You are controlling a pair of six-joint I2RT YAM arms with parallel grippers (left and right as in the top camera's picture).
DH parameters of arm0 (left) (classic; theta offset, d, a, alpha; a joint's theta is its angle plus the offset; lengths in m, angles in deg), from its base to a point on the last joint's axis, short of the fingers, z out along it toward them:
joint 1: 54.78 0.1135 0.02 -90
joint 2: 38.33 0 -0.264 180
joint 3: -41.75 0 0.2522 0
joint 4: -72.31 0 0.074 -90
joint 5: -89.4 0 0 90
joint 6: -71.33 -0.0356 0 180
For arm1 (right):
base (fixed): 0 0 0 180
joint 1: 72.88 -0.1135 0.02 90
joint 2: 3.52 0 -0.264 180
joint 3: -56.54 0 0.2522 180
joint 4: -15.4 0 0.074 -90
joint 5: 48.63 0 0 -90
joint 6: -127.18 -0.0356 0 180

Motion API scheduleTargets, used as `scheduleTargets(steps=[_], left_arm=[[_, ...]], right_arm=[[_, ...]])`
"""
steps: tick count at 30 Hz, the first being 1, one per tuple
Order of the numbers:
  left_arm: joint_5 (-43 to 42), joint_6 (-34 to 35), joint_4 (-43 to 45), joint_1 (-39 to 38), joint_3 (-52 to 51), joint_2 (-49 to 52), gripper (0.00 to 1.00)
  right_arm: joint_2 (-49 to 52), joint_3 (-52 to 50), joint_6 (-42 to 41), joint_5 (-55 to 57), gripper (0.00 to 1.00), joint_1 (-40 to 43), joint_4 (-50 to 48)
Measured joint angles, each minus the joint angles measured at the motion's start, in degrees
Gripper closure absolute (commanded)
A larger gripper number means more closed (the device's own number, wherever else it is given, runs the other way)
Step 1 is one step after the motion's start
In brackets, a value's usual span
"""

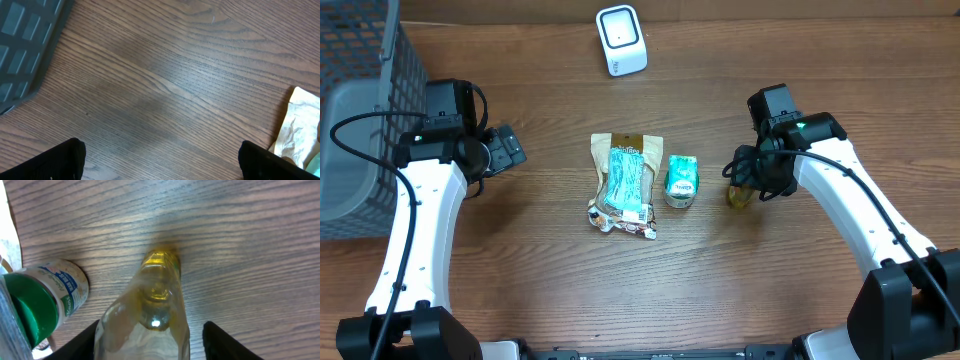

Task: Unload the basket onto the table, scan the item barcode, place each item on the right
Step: 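Lower the right gripper around the juice bottle and close on it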

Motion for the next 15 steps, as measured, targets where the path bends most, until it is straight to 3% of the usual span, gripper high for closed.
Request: scheduleTargets(steps=[15], left_arm=[[0.0, 0.0, 0.0, 0.0, 0.0, 0.0, 0.0]], right_arm=[[0.0, 0.0, -0.1, -0.1, 0.5, 0.0, -0.5]])
